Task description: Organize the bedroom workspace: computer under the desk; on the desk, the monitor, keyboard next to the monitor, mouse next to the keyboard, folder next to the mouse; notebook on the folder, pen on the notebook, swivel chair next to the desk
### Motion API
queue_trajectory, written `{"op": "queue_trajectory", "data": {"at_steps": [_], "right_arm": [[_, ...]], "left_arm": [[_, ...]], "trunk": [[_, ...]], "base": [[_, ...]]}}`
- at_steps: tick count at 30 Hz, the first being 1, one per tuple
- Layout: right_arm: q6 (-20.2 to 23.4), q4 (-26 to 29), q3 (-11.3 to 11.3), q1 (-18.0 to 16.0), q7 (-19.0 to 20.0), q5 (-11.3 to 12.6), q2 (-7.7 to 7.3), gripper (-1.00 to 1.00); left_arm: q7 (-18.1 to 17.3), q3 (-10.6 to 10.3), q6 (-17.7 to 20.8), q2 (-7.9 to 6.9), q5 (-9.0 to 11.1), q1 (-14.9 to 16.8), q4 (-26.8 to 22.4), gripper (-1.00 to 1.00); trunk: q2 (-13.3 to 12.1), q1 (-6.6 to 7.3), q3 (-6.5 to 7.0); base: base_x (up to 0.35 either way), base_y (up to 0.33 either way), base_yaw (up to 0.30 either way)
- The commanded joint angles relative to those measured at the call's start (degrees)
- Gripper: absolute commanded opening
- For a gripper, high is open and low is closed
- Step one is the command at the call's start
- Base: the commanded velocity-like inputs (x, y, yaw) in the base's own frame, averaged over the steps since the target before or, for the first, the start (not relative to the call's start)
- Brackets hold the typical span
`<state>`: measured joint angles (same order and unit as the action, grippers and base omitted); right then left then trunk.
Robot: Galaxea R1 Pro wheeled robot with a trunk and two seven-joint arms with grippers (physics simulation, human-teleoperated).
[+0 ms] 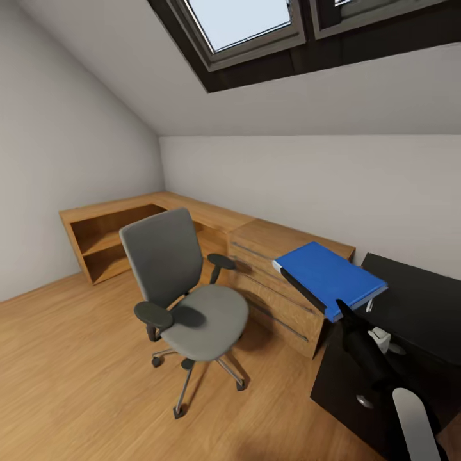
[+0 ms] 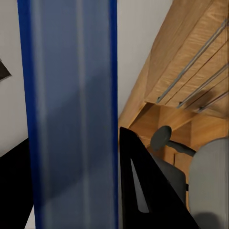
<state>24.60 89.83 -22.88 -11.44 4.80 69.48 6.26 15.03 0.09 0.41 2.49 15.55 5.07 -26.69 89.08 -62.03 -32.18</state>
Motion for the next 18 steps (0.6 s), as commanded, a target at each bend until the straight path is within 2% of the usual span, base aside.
{"op": "queue_trajectory", "data": {"at_steps": [1, 2, 5, 18], "right_arm": [[0.5, 0.0, -0.1, -0.1, 0.1, 0.2, 0.07, -1.0], [0.6, 0.1, 0.0, -0.1, -0.1, 0.2, -0.01, -1.0], [0.7, 0.1, 0.0, -0.1, 0.0, 0.1, -0.05, -1.0], [0.7, 0.1, -0.3, 0.0, 0.3, 0.1, 0.05, -1.0]], "left_arm": [[-0.1, -0.1, -3.3, 0.13, 0.3, 0.0, 1.3, 1.0], [-0.1, -1.4, -5.2, 0.16, 0.3, 0.0, 1.8, 1.0], [-0.1, -3.2, -5.7, 0.15, 0.3, 0.0, 2.1, 1.0], [-0.2, -4.1, -5.9, 0.23, 0.3, 0.0, 3.5, 1.0]], "trunk": [[-0.4, 0.23, 0.13], [-0.8, 0.45, 0.31], [-2.0, 1.11, 0.85], [-7.2, 3.96, 3.18]], "base": [[0.0, 0.0, -0.239], [0.0, 0.0, -0.063], [0.0, 0.0, -0.03], [0.0, 0.0, -0.003]]}}
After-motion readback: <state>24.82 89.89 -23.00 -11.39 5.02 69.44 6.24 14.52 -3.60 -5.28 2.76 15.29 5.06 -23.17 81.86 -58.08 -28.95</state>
